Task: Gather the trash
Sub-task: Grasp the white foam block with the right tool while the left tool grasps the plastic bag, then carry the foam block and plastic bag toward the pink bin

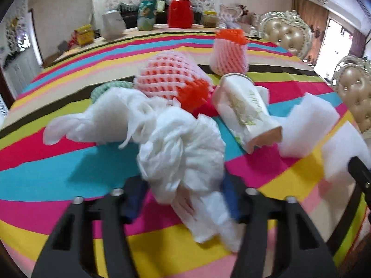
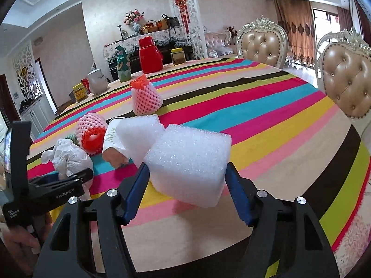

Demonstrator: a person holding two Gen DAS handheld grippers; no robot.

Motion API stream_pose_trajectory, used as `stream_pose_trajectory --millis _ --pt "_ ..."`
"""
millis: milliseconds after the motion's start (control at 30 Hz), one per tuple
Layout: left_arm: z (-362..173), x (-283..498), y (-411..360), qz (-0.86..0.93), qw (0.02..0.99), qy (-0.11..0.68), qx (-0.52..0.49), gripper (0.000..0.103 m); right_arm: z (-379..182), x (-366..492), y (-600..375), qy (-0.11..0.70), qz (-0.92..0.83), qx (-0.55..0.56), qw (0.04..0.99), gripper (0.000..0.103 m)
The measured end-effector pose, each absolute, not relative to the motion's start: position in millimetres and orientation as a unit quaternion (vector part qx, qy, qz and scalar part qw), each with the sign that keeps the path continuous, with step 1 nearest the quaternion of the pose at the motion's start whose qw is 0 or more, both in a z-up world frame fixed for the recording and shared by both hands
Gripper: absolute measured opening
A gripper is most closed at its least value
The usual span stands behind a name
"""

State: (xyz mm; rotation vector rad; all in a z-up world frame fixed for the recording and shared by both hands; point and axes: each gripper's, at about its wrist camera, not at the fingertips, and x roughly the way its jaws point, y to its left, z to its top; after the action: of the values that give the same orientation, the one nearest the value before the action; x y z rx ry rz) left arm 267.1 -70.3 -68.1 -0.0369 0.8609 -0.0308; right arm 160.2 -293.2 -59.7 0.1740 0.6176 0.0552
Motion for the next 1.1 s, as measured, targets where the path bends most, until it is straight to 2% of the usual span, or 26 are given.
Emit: stream_pose_trajectory --millis 67,167,467,800,1100 --pt "-65.9 262.7 -71.3 -0.022 0.913 0.407 -0.010 0.036 -59.6 160.4 -293.2 0.304 0.027 0.086 0.949 0.065" --pt "-61.9 253.8 -72.7 -0.039 0.919 0.392 -0.014 0.031 -59.3 159.7 -291.4 0.302 0.027 0.083 0.949 0.065" --pt "-43.1 227.8 -76.8 -0.053 0.949 0.312 0.000 0.029 -59.4 158.0 -288.8 0.300 0.017 0.077 0.951 0.065" --pt "-32.6 222.3 -68.9 -0.053 0.954 0.294 -0.013 0.029 -59.9 160.5 -285.5 0.304 0.022 0.075 0.949 0.065" --pt "-18.9 172.6 -65.8 -0.061 0.961 0.270 0.002 0.029 -35.2 116.6 -282.0 0.274 0.050 0.060 0.959 0.065"
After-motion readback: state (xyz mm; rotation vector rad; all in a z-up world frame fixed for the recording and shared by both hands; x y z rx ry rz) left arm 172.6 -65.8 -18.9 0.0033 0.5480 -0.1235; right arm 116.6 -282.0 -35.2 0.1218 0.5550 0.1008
